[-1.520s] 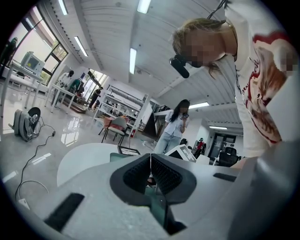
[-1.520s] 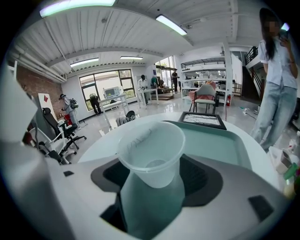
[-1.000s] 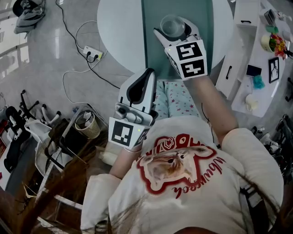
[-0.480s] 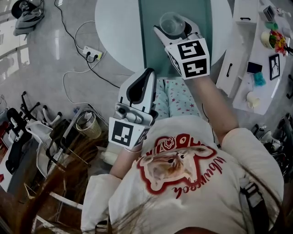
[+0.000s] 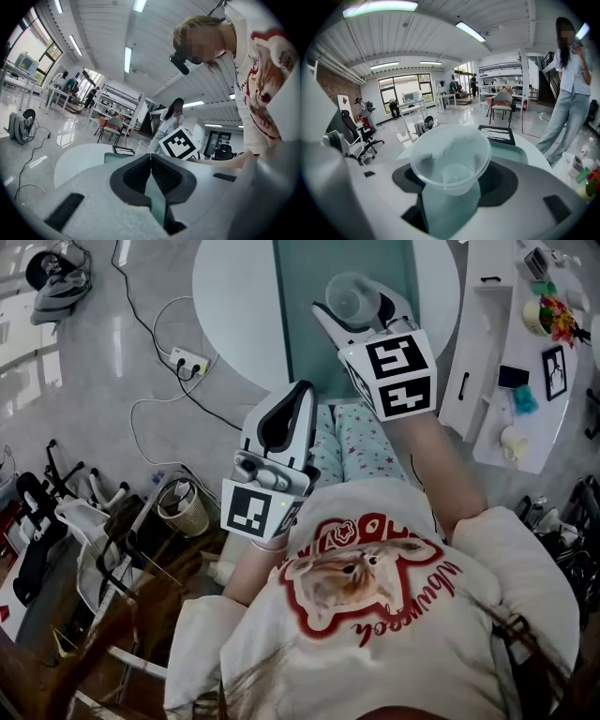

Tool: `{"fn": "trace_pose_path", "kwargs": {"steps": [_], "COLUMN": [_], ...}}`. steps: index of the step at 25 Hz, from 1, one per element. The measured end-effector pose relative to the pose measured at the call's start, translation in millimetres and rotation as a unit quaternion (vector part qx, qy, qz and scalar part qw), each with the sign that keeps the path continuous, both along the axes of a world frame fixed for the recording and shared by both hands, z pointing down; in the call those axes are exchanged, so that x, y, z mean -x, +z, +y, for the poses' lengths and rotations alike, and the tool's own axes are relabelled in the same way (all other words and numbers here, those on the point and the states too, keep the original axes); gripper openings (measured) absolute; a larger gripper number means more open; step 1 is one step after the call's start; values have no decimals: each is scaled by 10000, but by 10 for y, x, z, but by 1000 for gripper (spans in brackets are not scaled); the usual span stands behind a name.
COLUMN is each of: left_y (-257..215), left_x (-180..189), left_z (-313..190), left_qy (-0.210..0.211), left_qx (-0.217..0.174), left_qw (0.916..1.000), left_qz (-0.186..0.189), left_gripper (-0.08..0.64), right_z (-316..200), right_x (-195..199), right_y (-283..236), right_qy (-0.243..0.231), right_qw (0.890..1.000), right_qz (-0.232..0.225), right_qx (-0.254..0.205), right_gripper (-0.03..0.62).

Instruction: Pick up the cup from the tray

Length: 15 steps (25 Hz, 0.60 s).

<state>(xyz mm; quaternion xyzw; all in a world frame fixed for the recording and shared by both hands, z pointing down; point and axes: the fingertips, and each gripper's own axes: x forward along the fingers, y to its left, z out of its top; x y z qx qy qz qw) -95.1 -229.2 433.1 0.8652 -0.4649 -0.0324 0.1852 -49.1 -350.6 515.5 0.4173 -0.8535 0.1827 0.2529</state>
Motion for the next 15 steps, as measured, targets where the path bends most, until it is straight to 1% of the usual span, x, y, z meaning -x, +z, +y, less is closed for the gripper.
{"fn": "trace_pose_path", "kwargs": {"steps": [4,8,11,15], "left_y": [-107,-200,-310,-406], "left_x": [-26,-41,-87,-95], "left_z": [-19,-49,-89,-120], "left_qy": [18,83,115,195], "left_qx": [-29,-196,-208,-399], "left_qw": [10000,9998,9997,9990], "left_qz": [78,27,103,7], "left_gripper": [15,15,15,15], "right_z": [56,85,104,158], "right_x": [-15,-71,-113,-170], "right_y": [-199,-433,-609,-829], "right_qy": [-16,36,32,28], "right_qw": [9999,9997,9994,9990], "right_qz": [-51,-178,-222,-256], "right_qx": [-85,-173,-257,-361], "right_gripper": [299,299,299,299]}}
